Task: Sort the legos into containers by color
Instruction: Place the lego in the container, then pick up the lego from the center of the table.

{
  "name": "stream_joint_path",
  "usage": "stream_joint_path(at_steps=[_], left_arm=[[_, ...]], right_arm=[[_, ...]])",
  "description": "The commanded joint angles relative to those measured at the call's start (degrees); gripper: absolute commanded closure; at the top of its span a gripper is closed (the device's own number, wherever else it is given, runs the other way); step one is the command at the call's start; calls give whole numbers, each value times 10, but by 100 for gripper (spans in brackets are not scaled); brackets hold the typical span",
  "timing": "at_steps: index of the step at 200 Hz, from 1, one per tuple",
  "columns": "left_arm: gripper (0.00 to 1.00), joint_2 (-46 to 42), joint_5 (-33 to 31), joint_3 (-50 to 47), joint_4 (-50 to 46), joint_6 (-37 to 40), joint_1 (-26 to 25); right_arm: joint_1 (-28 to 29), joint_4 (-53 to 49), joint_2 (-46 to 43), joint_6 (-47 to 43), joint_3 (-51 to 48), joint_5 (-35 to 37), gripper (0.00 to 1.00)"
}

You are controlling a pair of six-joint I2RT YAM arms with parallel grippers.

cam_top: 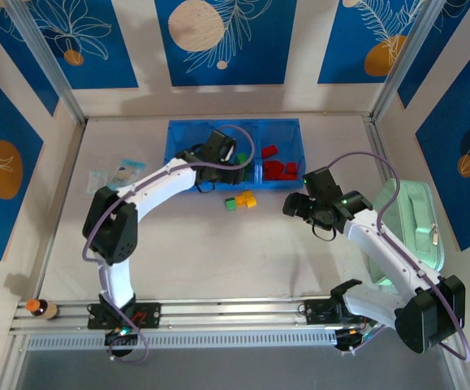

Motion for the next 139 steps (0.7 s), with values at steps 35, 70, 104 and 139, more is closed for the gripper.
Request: stream_joint_path(at_steps=[35,70,104,139], left_arm=[[27,-28,38,-126,91,-78,-22],[28,2,40,-132,105,-92,-31],[28,31,42,-129,107,-98,-31],[29,52,41,-125,104,-99,-32]], right_arm=[[1,7,-5,12,-19,-20,15],[1,9,-8,15,-29,-20,15],[1,10,-13,13,-37,-16,15],[-3,15,-13,12,-45,-19,15]])
